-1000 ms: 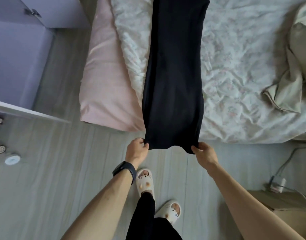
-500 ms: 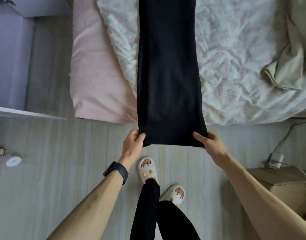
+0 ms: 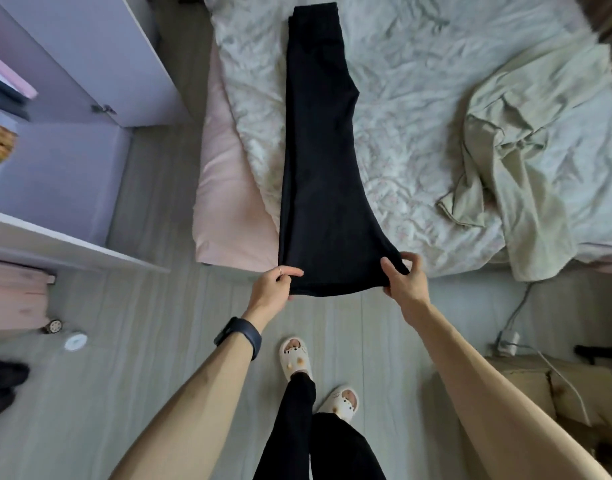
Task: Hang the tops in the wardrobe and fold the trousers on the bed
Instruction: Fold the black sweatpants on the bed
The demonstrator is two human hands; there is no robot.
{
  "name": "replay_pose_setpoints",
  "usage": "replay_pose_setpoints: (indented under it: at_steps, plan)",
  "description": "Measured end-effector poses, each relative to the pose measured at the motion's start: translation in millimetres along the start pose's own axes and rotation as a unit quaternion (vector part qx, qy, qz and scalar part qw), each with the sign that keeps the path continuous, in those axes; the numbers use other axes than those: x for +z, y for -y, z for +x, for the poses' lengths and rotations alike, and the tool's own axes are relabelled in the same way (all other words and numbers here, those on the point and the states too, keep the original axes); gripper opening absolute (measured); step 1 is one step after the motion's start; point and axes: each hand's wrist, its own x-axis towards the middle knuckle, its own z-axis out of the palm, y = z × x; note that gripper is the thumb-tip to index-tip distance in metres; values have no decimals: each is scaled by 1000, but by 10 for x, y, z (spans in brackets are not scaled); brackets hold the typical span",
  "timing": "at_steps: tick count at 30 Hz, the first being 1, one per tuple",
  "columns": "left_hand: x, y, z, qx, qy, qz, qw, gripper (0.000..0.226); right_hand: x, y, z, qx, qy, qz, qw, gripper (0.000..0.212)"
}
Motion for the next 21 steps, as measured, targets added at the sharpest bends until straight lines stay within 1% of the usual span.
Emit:
replay_pose_setpoints:
  at_steps: [1,3,5,7,8,9,12,15,17,18,19,21]
  plan:
    - [-63,-83,-62,-8,-1,-5,1000,40,-32,65,-72,-16,6,1,1000,29]
    - [-170,-180,-148,-24,-9,-8,1000,35,-56,103,-154,-16,10,-1,1000,27]
    - [-229,-218,-166,-37,-21,-14,999,21,-38,126,-168,23,11,-15,1000,29]
    - [-308,-362,-208,-36,-49,-15,998,7,-65,249,-209,51,28,-11,998,24]
    - [-340,-433,-235,-42,-64,-6,997,7,-75,321,-238,59,32,-5,998,20]
    - [-369,-496,-271,-50,-75,1,996,13,-91,389,-279,60,28,1,998,17]
    - [-412,-622,-299,-83,-82,28,993,27,-67,569,-347,42,-4,-51,998,15]
    - [-434,-738,-338,-91,-94,48,990,23,-56,756,-427,13,-40,-123,991,18]
    - [-462,-808,-326,-93,-100,69,988,18,-72,847,-445,7,-25,-171,985,20]
    - [-477,-824,-326,-97,-96,83,987,16,-69,852,-439,9,-15,-177,984,24]
    - [-483,-842,-326,-99,-91,92,987,15,-68,859,-443,9,-10,-166,986,26]
    - [-478,-828,-316,-95,-82,74,989,13,-36,843,-446,22,16,-73,997,23]
